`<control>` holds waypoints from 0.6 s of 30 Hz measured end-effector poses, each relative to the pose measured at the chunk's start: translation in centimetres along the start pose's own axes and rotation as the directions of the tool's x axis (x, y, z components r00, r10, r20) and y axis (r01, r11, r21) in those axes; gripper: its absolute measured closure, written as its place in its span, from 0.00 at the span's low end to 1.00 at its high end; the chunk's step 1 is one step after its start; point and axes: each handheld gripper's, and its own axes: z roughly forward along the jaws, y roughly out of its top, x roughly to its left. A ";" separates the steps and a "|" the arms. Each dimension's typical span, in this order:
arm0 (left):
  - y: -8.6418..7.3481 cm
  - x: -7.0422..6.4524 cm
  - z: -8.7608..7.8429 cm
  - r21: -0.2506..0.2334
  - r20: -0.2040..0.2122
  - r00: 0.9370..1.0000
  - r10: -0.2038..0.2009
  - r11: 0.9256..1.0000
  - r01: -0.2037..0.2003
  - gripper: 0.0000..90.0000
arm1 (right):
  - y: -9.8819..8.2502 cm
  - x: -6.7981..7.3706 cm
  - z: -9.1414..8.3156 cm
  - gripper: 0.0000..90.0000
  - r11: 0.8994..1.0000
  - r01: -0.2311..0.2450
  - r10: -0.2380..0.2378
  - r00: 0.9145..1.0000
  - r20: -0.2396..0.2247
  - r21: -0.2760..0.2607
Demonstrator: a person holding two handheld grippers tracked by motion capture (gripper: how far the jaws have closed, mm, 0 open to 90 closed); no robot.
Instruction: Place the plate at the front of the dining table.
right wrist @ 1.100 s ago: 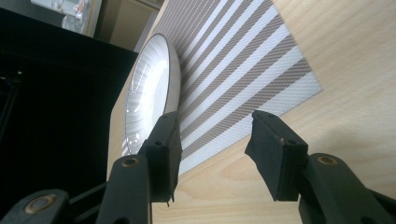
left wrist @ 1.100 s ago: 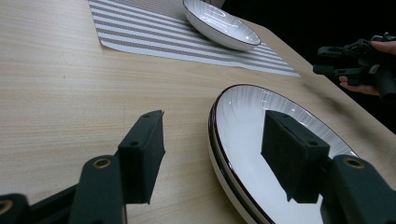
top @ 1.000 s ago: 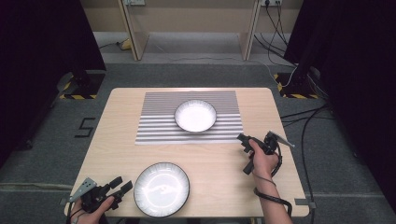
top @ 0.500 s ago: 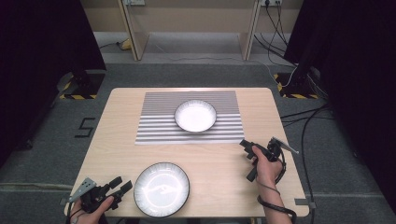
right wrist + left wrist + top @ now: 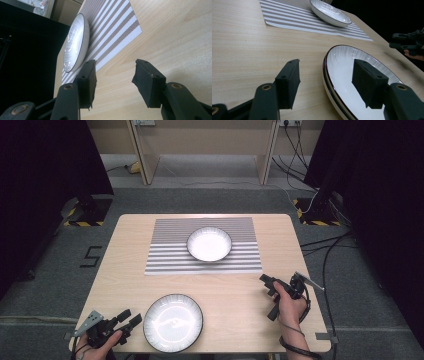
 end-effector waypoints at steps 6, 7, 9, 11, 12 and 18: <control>0.0 0.0 0.0 -0.002 -0.001 1.000 0.002 1.000 -0.002 0.43 | -0.5 0.0 -0.7 0.57 1.000 0.012 -0.012 1.000 -0.004 -0.002; 0.0 0.0 0.0 -0.002 -0.002 1.000 0.003 1.000 -0.003 0.43 | -0.5 0.0 -0.8 0.57 1.000 0.011 -0.011 1.000 -0.008 -0.002; 0.0 0.0 0.0 -0.001 -0.002 1.000 0.001 1.000 -0.001 0.43 | -0.7 -0.2 -1.1 0.57 1.000 0.015 -0.015 1.000 -0.009 -0.002; 0.0 0.0 0.0 -0.001 -0.002 1.000 0.000 1.000 0.000 0.43 | -0.8 -0.3 -1.3 0.57 1.000 0.014 -0.014 1.000 -0.008 -0.004; 0.0 0.0 0.0 -0.002 -0.003 1.000 0.001 1.000 -0.001 0.43 | -0.9 -0.3 -1.4 0.57 1.000 0.021 -0.021 1.000 -0.006 -0.004; 0.0 0.0 0.0 -0.003 -0.004 1.000 0.001 1.000 -0.001 0.43 | -1.5 -0.7 -2.3 0.57 1.000 0.021 -0.021 1.000 -0.009 -0.001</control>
